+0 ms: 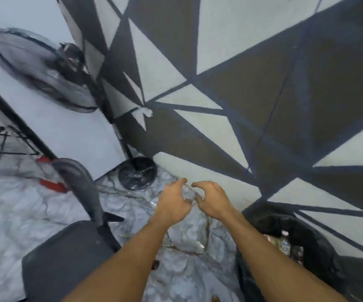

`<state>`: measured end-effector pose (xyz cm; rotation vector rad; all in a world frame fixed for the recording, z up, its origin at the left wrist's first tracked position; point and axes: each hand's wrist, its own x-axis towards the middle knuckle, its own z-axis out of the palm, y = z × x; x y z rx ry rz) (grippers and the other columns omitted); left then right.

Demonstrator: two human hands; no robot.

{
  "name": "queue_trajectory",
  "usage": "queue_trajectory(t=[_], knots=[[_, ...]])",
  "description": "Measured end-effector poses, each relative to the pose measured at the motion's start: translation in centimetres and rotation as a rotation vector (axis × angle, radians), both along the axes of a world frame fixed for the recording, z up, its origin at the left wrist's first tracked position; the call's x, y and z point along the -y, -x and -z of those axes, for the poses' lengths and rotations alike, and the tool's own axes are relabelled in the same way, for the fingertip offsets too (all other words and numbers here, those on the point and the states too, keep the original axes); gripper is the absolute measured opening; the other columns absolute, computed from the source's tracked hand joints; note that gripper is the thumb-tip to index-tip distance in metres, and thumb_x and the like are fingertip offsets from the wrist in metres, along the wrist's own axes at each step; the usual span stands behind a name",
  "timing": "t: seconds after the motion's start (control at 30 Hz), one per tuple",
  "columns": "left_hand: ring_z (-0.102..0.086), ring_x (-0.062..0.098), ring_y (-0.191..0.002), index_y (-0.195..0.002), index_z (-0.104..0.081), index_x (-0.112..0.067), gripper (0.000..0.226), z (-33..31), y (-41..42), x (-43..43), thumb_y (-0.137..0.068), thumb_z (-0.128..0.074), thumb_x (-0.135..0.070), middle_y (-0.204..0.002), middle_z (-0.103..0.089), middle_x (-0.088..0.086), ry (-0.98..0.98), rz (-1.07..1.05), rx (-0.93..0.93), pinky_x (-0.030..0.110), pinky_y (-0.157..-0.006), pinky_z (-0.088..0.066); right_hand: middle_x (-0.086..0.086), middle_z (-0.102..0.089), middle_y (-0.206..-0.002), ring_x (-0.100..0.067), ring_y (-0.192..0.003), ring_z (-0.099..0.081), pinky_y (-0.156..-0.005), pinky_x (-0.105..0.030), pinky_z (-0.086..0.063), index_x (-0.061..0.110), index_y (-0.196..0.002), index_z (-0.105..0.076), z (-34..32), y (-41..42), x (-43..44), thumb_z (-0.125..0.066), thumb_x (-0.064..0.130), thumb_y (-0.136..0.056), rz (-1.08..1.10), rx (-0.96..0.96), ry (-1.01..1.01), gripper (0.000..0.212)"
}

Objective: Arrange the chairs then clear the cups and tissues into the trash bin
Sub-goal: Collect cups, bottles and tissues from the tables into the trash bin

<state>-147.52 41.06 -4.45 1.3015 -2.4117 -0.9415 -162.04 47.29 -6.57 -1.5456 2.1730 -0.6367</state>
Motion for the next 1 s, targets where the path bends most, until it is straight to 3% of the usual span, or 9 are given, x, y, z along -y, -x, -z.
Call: queue_trajectory(t=[0.17,0.3,0.43,0.5,0.6,0.73,0.83,0.9,1.0], knots=[[-0.057,0.023,-0.110,-0.118,-0.059,-0.022,0.041,-3.2,-16.9,1.3,-0.077,-0.060,-0.019,-0.114,-0.066,-0.002,0.094,-0.245,-0.064,0.043,-0.090,-0.051,-0.003,-0.069,-0.119,-0.023,-0.111,-0.060,-0.096,-0.030,-0.043,0.017,-0.119,-0.069,-4.0,-15.9,6.0,-0.065,0.012,-0.080,-0.287,-0.010,0.124,0.040],[-0.060,0.025,-0.107,-0.121,-0.061,-0.014,0.040,-4.7,-30.1,0.3,-0.081,-0.062,-0.012,-0.115,-0.066,0.005,0.114,-0.522,-0.087,0.039,-0.088,-0.052,0.000,-0.069,-0.118,-0.023,-0.112,-0.059,-0.097,-0.036,-0.046,0.017,-0.115,-0.069,-5.2,-29.1,9.2,-0.064,0.014,-0.081,-0.550,-0.024,0.169,0.035],[-0.061,0.024,-0.112,-0.126,-0.061,-0.018,0.044,-4.9,-41.4,-1.8,-0.082,-0.061,-0.014,-0.121,-0.067,0.003,0.119,-0.806,-0.081,0.032,-0.091,-0.048,0.001,-0.067,-0.122,-0.020,-0.115,-0.059,-0.099,-0.034,-0.047,0.020,-0.123,-0.065,-5.4,-41.7,10.6,-0.061,0.020,-0.084,-0.813,0.022,0.142,0.040],[-0.061,0.022,-0.105,-0.119,-0.064,-0.021,0.038,-4.7,-46.3,-3.4,-0.082,-0.062,-0.014,-0.113,-0.069,0.000,0.111,-0.922,-0.093,0.028,-0.089,-0.047,0.003,-0.069,-0.117,-0.017,-0.109,-0.061,-0.094,-0.032,-0.049,0.025,-0.120,-0.066,-5.1,-47.5,10.8,-0.058,0.023,-0.082,-0.934,0.044,0.104,0.038],[-0.063,0.019,-0.087,-0.098,-0.065,-0.023,0.023,-4.3,-52.6,-5.7,-0.076,-0.060,-0.017,-0.093,-0.071,-0.005,0.119,-1.094,-0.082,0.040,-0.083,-0.055,0.005,-0.068,-0.119,-0.017,-0.112,-0.059,-0.097,-0.035,-0.048,0.026,-0.119,-0.066,-4.7,-55.5,10.7,-0.058,0.020,-0.082,-1.113,0.047,0.067,0.038],[-0.057,0.016,-0.117,-0.129,-0.058,-0.022,0.051,-2.6,-59.4,-7.6,-0.078,-0.062,-0.021,-0.125,-0.064,-0.007,0.086,-1.287,-0.009,0.033,-0.099,-0.046,0.007,-0.060,-0.132,-0.015,-0.127,-0.049,-0.106,-0.026,-0.036,0.024,-0.127,-0.062,-3.6,-64.1,10.4,-0.063,0.020,-0.086,-1.267,0.044,0.065,0.041],[-0.053,0.017,-0.121,-0.133,-0.057,-0.022,0.051,-1.0,-64.0,-7.7,-0.082,-0.062,-0.021,-0.127,-0.062,-0.005,0.122,-1.408,-0.005,0.029,-0.101,-0.042,0.007,-0.057,-0.136,-0.014,-0.130,-0.045,-0.109,-0.026,-0.031,0.022,-0.133,-0.057,-2.5,-69.1,11.3,-0.062,0.021,-0.089,-1.387,0.058,0.024,0.043],[-0.057,0.015,-0.112,-0.124,-0.063,-0.021,0.037,-1.3,-66.4,-7.7,-0.087,-0.059,-0.020,-0.116,-0.067,-0.006,0.167,-1.508,-0.008,0.029,-0.097,-0.045,0.005,-0.058,-0.135,-0.015,-0.128,-0.048,-0.108,-0.026,-0.033,0.021,-0.133,-0.057,-2.4,-72.0,11.9,-0.062,0.019,-0.089,-1.437,0.081,0.014,0.044],[-0.060,0.009,-0.084,-0.100,-0.066,-0.019,0.016,-1.3,-69.8,-8.3,-0.087,-0.060,-0.013,-0.087,-0.064,-0.015,0.239,-1.661,-0.081,0.025,-0.077,-0.050,0.003,-0.065,-0.124,-0.017,-0.116,-0.056,-0.101,-0.031,-0.043,0.021,-0.124,-0.064,-2.6,-76.2,12.6,-0.062,0.016,-0.085,-1.494,0.102,0.016,0.039]])
